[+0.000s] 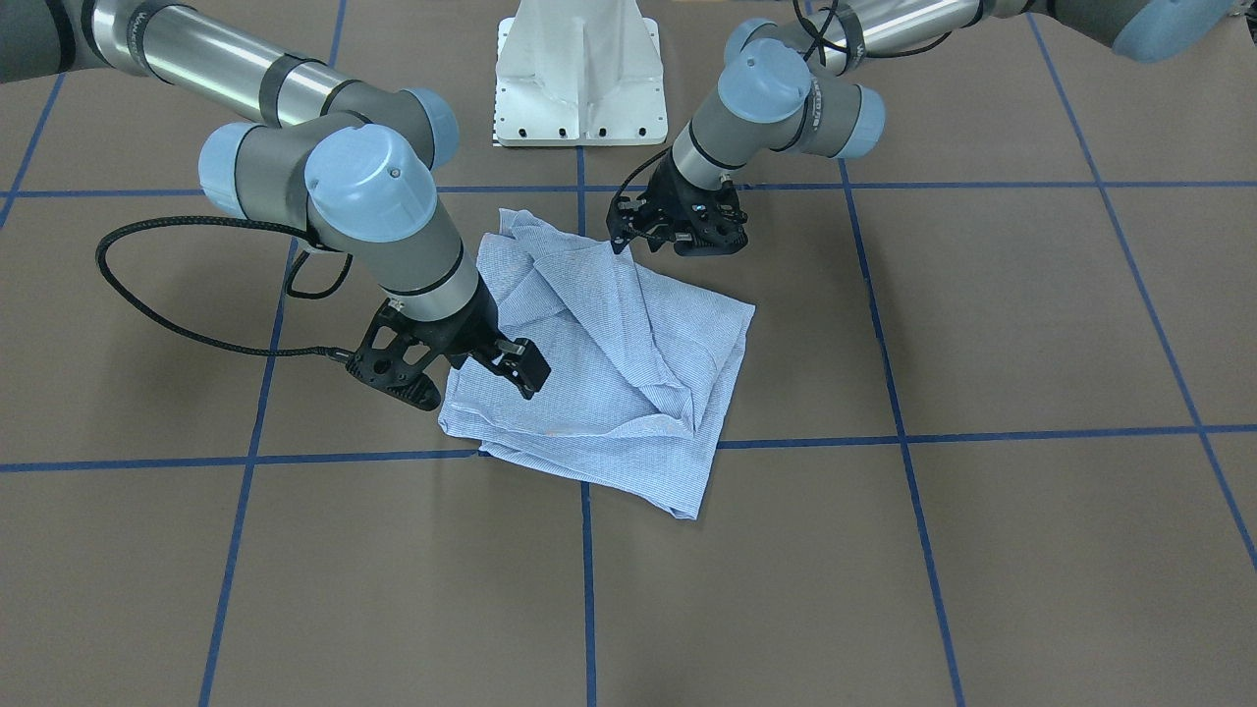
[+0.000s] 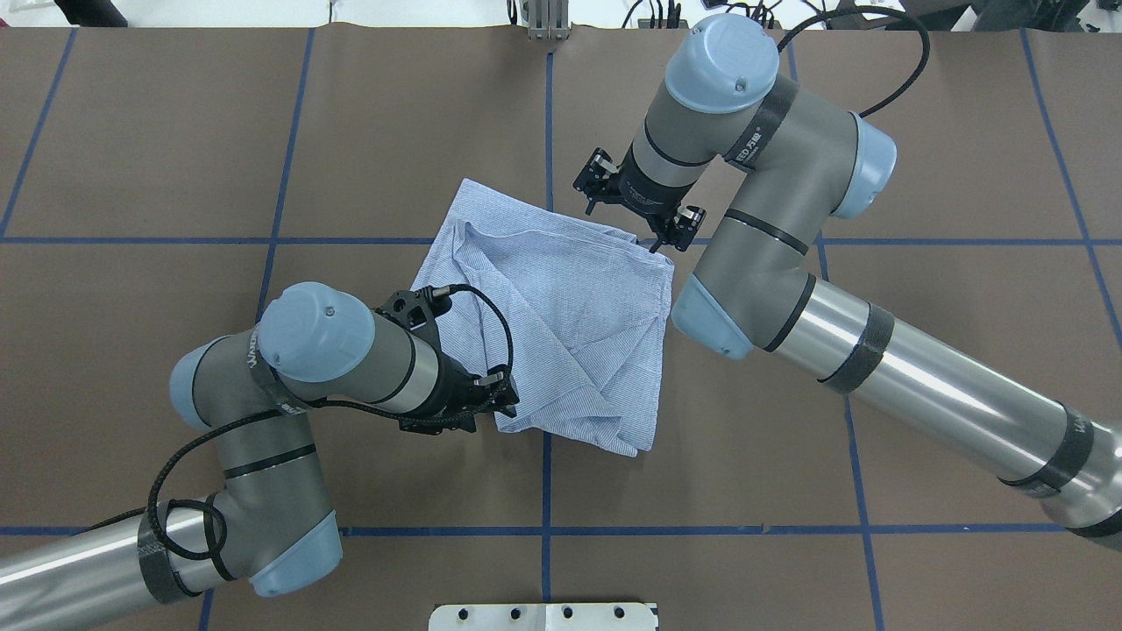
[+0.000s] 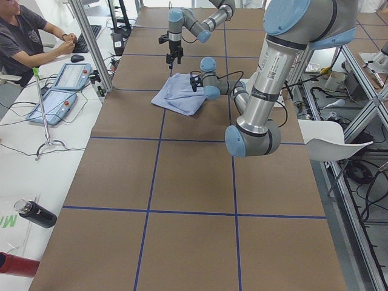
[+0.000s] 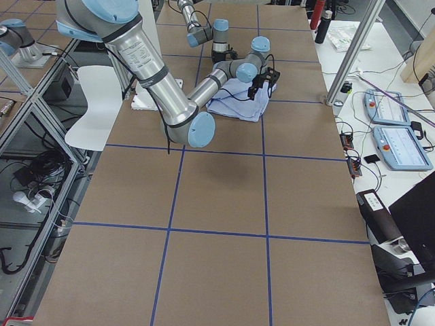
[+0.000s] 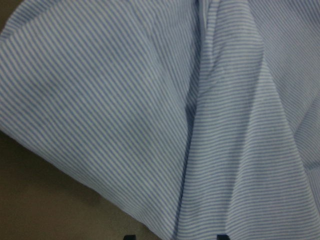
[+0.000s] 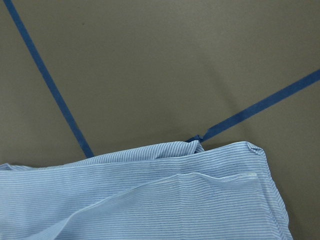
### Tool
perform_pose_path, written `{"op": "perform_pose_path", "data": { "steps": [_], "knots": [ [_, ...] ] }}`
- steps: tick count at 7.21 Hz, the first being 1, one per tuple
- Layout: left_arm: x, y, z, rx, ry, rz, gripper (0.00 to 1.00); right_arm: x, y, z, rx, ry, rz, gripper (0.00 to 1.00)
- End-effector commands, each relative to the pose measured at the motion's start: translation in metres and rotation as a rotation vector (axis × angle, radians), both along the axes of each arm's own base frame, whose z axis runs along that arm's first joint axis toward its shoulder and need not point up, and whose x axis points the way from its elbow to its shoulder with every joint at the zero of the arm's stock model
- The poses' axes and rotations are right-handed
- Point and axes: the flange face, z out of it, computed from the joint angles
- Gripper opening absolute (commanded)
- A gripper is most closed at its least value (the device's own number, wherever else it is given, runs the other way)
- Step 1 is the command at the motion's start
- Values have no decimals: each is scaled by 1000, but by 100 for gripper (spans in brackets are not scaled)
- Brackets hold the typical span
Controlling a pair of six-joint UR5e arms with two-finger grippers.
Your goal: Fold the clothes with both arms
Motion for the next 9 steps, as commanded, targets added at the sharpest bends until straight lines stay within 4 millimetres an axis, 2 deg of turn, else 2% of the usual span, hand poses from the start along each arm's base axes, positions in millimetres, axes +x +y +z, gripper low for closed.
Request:
{"op": "perform_pose_path", "data": {
  "steps": [1,3,4,6,7,9],
  "knots": [
    [10,17,-2,1,4,31,55,1,-1,1,-1,1,1,100],
    [13,20,-3,2,7,39,43,5,-4,2,-4,0,6,100],
    [12,20,-2,3,7,38,41,10,-4,3,-10,-8,0,100],
    [9,17,-4,12,10,36,41,28,1,10,12,-21,-21,100],
    [8,17,-6,16,16,35,42,41,5,22,63,-14,-51,100],
    [9,18,-7,19,21,37,42,56,1,38,96,3,-67,100]
  ]
}}
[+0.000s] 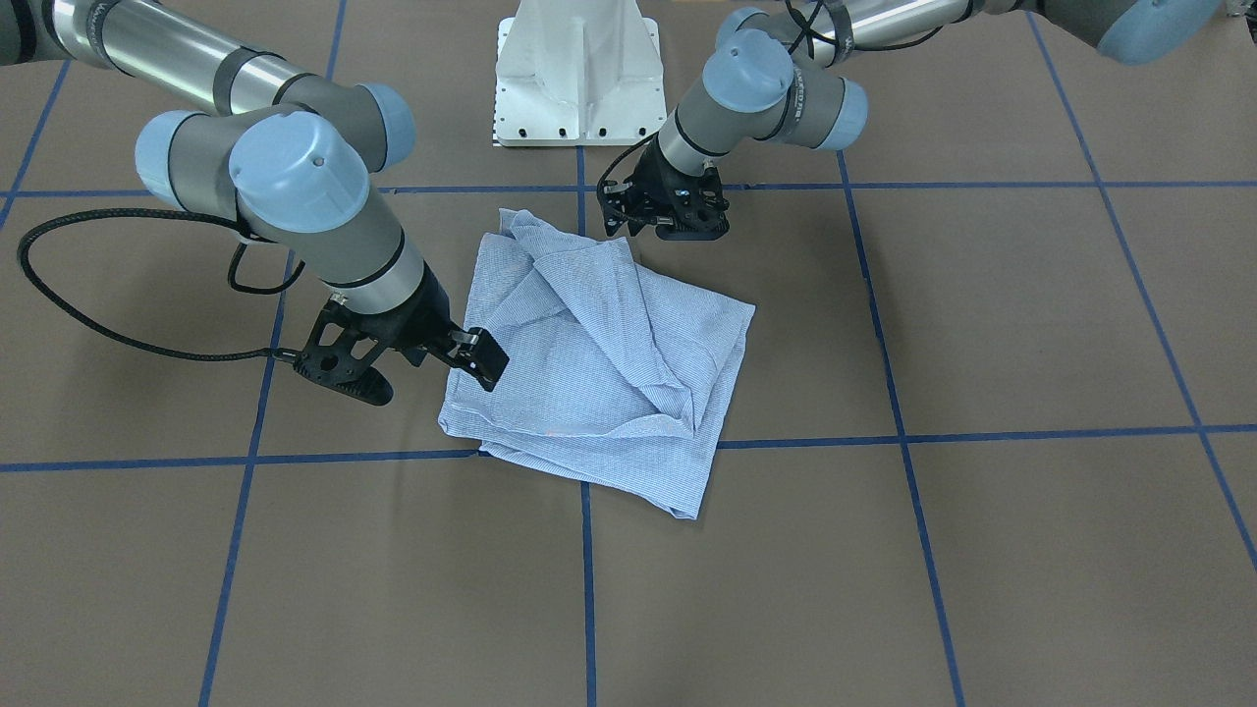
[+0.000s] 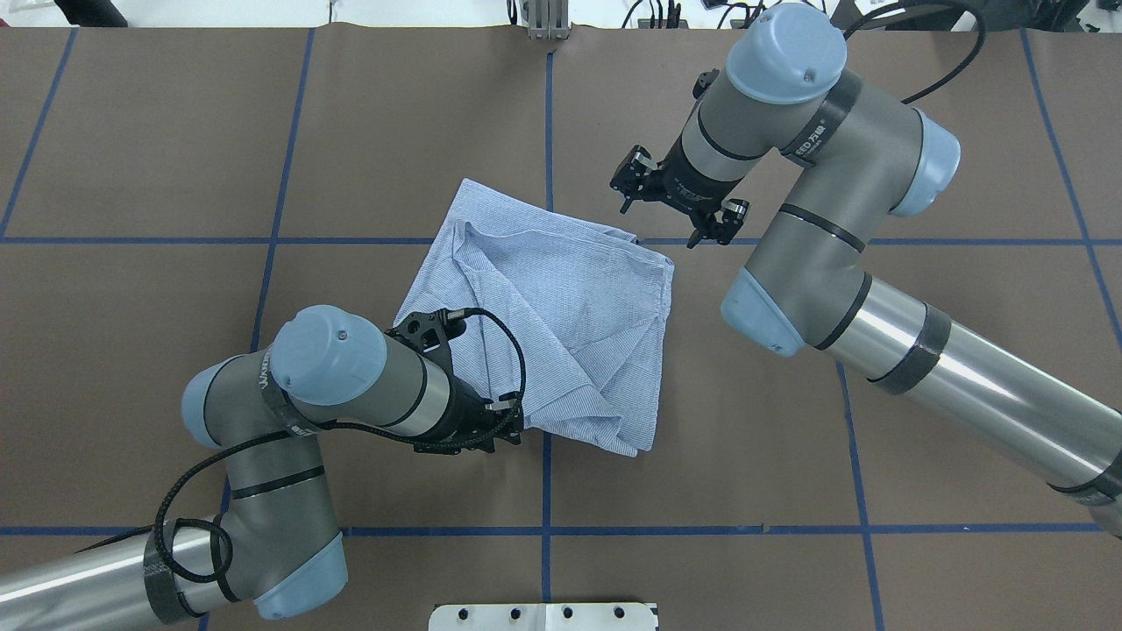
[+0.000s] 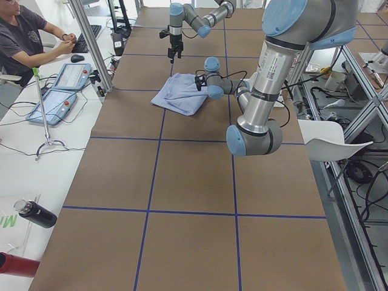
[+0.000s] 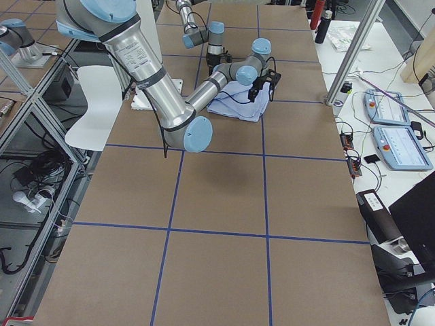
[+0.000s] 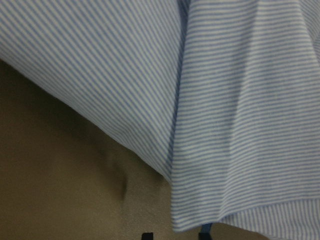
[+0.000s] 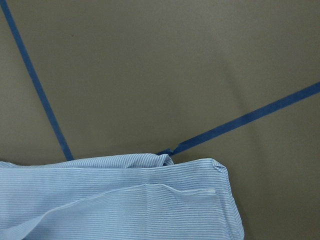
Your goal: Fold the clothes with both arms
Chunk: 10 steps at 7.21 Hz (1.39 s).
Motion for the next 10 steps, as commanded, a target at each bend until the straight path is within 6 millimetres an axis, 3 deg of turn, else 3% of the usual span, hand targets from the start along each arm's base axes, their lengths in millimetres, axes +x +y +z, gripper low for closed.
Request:
{"op": "perform_pose_path", "data": {
  "steps": [1,5,7,10],
  "knots": [
    [0,-2,-1,3,4,-2,42,10,-2,12,27,12,-15,100],
    [-1,-9,2,13,8,-28,42,21,-3,23,39,22,-17,100],
    [10,-12,15,18,24,-27,41,22,-3,26,35,25,-16,100],
    [11,-9,13,14,29,-23,41,23,-3,28,32,26,-17,100]
  ]
}}
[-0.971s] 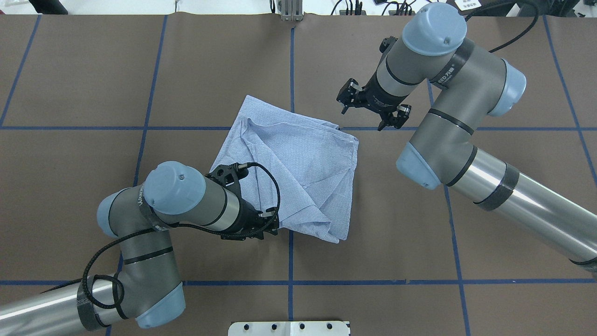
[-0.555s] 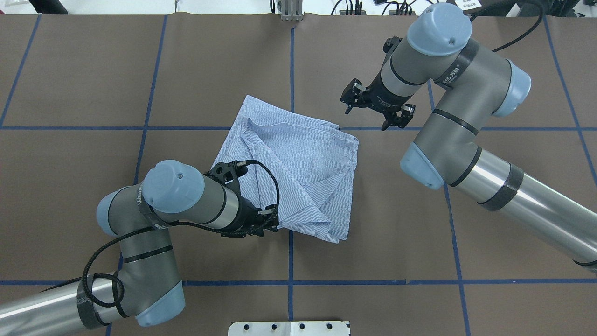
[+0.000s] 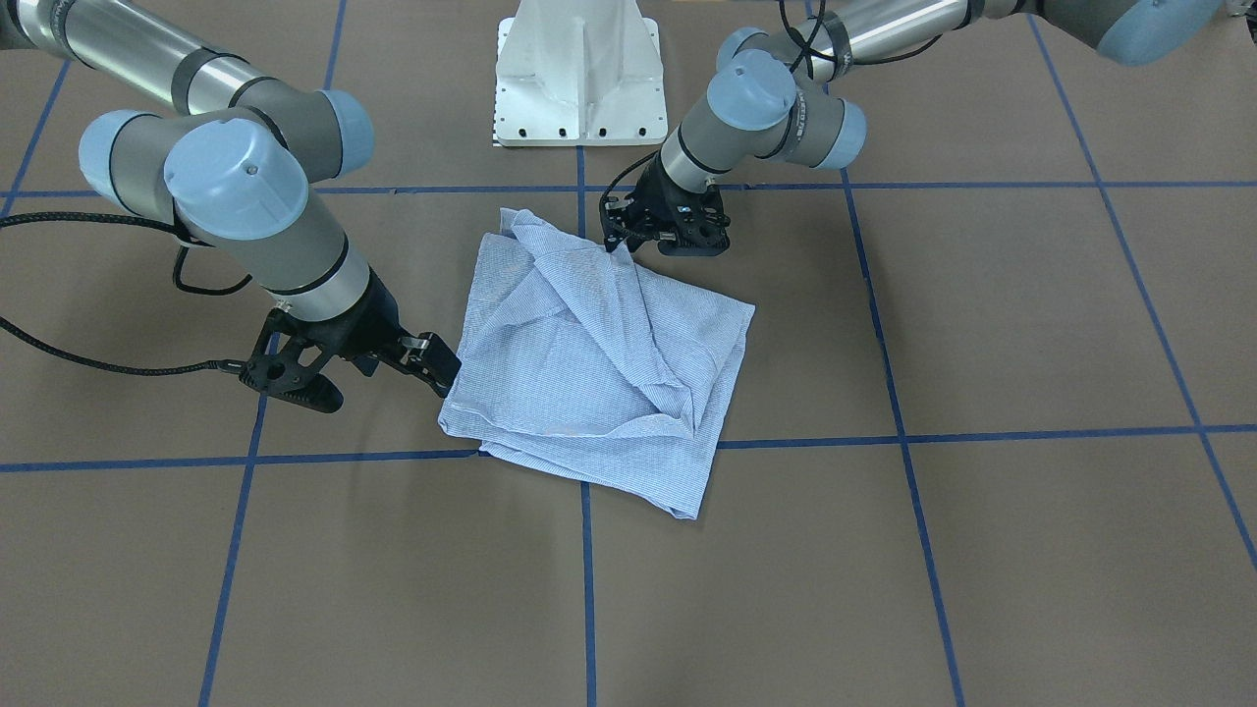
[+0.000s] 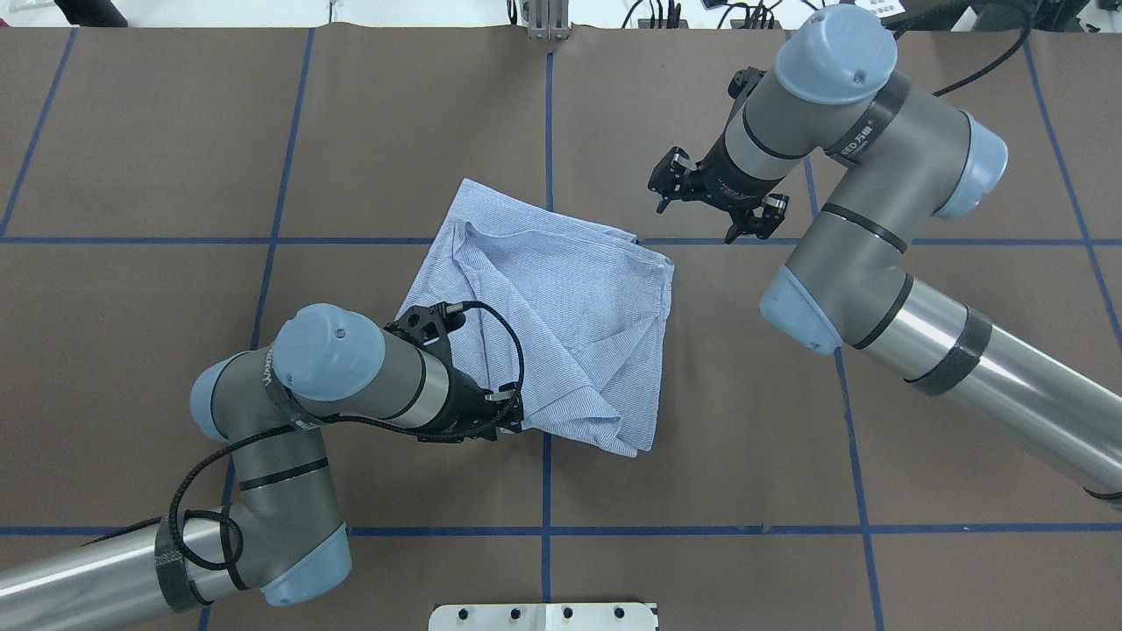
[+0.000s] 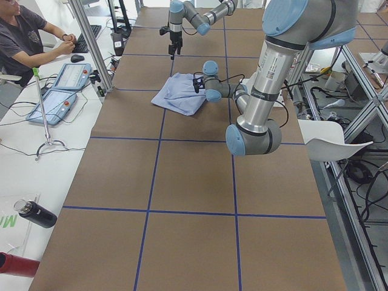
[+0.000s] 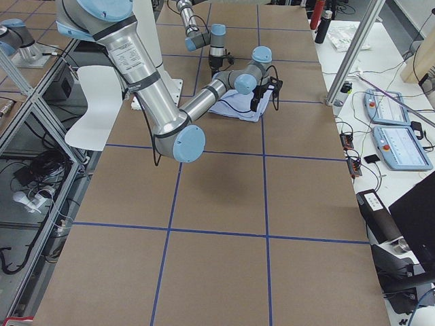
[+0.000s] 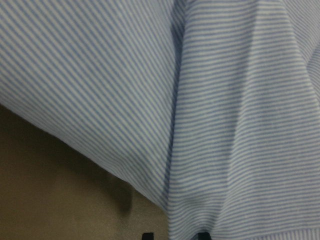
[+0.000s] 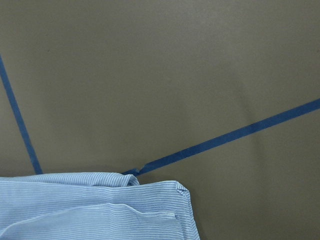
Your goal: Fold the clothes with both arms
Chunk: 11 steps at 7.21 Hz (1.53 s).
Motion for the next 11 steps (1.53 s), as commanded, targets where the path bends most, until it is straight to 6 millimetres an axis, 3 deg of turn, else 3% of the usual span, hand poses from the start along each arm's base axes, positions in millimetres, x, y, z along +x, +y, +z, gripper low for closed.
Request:
{"op": "perform_pose_path", "data": {
  "steps": [1,2,4,7,9,11],
  "knots": [
    [-1,2,-3,-3,7,6,19,0,0,0,0,0,0,100],
    [-2,2,-5,-4,10,7,0,2,-1,1,-6,-2,-1,100],
    [-14,2,-19,5,36,0,0,17,-5,4,-20,-18,-11,100],
    [-70,-24,-64,25,135,-3,0,46,-5,40,43,17,-52,100],
    [-73,-40,-102,53,181,-36,0,66,2,62,77,37,-76,100],
    [-43,-60,-108,47,165,-50,0,95,22,96,138,70,-128,100]
  ]
}}
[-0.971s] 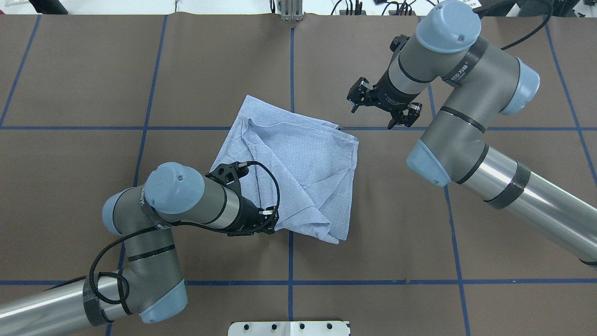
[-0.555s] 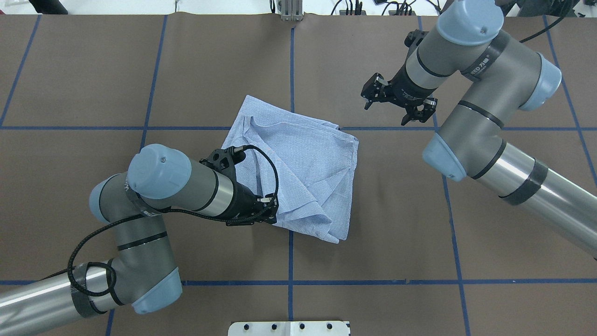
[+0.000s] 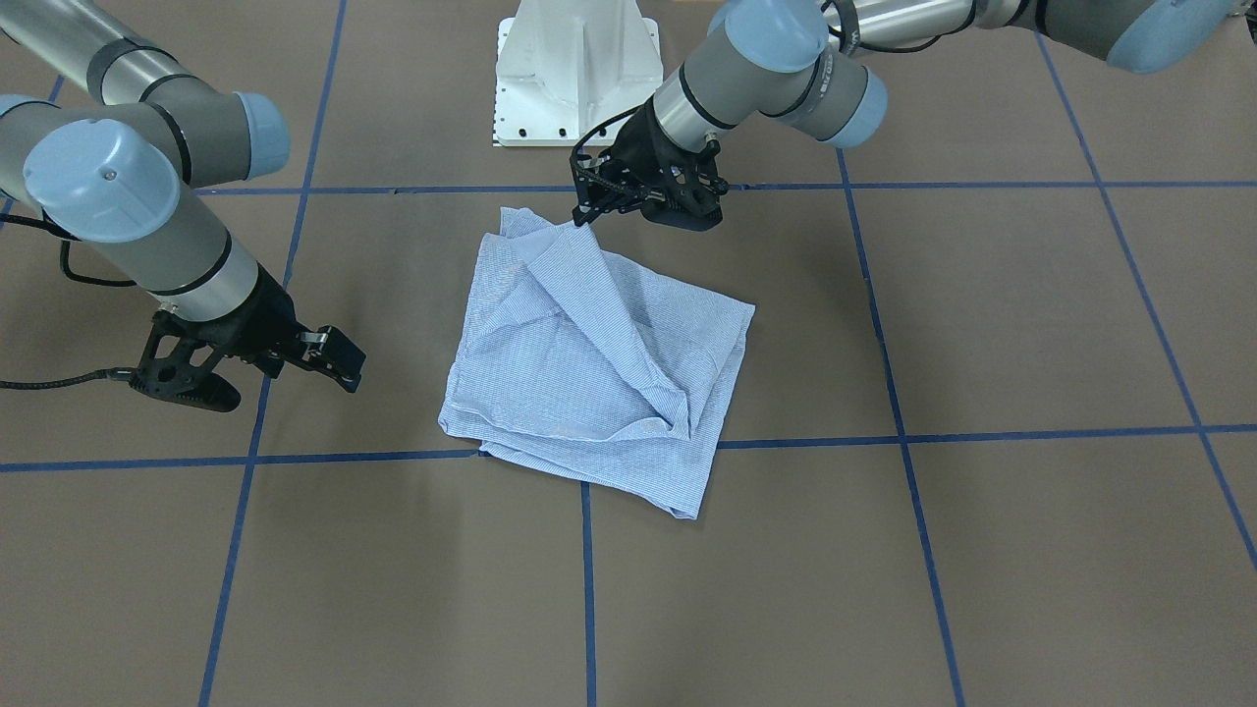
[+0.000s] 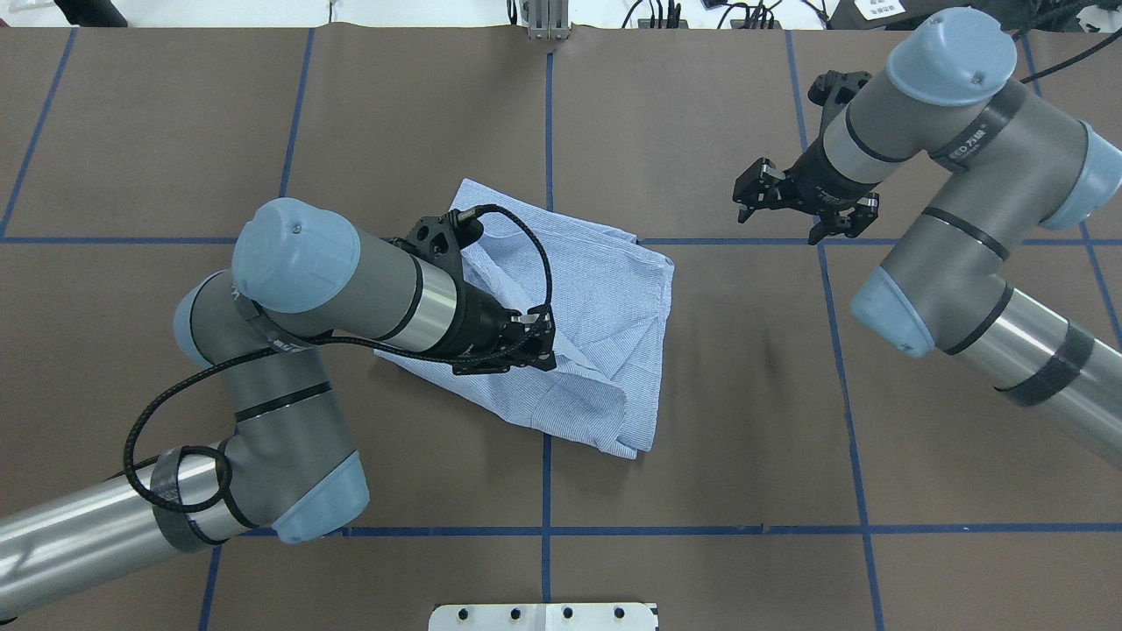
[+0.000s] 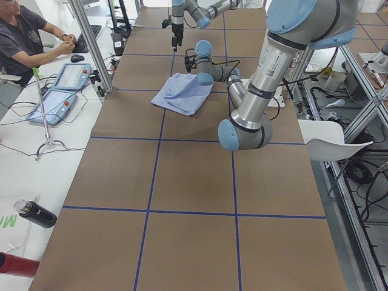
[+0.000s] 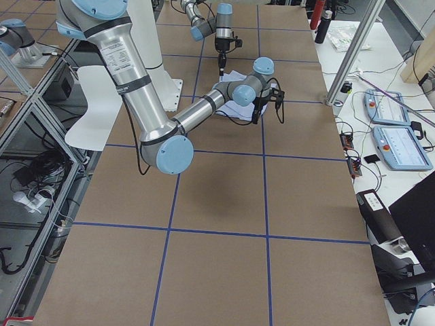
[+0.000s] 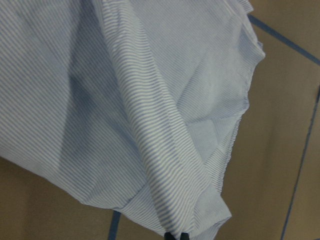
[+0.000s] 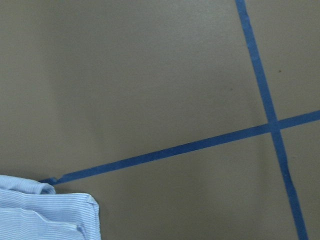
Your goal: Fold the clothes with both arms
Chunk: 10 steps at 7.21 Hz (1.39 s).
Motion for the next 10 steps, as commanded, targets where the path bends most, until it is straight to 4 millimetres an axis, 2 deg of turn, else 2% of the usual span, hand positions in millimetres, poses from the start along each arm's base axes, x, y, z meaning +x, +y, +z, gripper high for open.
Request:
{"op": "perform_pose_path", "data": {
  "steps": [1,2,6,7,10],
  "knots": [
    [39,-32,-16,18,9,-74,0,28,12,27,46,26,-37,100],
    [67,-51,-22,9,27,-104,0,28,11,28,45,27,-35,100],
    [127,-93,-25,34,60,-182,0,38,4,32,67,38,-40,100],
    [134,-98,-18,44,75,-189,0,37,4,33,65,39,-41,100],
    [144,-110,-16,65,90,-251,0,41,-1,36,61,46,-31,100]
  ]
}}
